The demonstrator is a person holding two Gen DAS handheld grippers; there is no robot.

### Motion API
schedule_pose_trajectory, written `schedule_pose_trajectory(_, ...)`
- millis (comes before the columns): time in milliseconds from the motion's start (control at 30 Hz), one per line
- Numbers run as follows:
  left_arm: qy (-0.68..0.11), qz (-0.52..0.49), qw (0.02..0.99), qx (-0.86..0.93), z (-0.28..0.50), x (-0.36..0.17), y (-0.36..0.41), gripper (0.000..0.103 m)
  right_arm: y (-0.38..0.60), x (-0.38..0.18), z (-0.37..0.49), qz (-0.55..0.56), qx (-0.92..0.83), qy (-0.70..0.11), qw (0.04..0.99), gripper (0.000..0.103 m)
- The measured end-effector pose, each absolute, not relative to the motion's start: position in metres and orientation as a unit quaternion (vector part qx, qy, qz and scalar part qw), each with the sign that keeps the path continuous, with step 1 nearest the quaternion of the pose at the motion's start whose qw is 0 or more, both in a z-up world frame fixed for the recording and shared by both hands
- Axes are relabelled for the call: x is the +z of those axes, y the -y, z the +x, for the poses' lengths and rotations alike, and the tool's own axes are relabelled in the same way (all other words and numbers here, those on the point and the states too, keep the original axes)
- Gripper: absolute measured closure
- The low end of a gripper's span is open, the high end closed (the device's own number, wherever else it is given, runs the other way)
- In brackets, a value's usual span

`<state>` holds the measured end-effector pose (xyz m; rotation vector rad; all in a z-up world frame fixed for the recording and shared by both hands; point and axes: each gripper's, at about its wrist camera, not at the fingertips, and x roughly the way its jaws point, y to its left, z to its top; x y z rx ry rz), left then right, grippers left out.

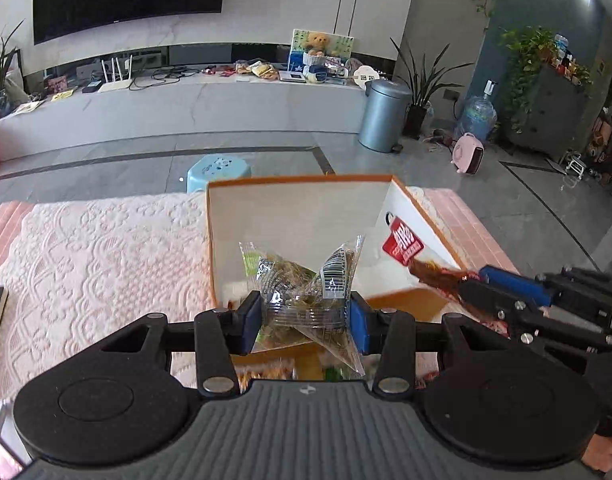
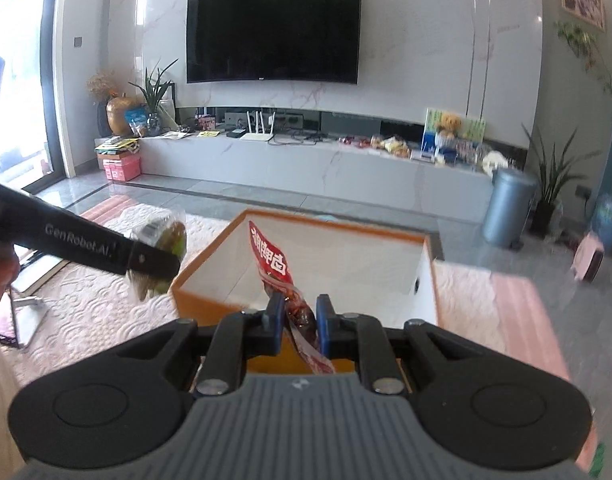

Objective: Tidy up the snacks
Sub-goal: 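Lift both packs over the orange box and open both tools to drop them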

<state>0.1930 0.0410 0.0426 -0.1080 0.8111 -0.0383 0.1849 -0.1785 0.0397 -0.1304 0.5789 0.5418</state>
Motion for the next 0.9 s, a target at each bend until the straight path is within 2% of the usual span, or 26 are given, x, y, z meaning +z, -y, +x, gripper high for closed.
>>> schedule_pose_trajectory(267, -0.401, -0.042, 0.915, 0.011, 0.245, 0.03, -0.039, 0.052, 0.156, 0.035, 0.244, -0.099, 0.259, -0.293, 0.915, 0.09)
schedule_pose_trajectory(900, -0.502, -0.03, 0.864, -0.01, 0.311, -0.048, -0.039, 0.052, 0.107, -0.048, 0.338, -0.199, 0.244, -0.41, 0.856, 0.09)
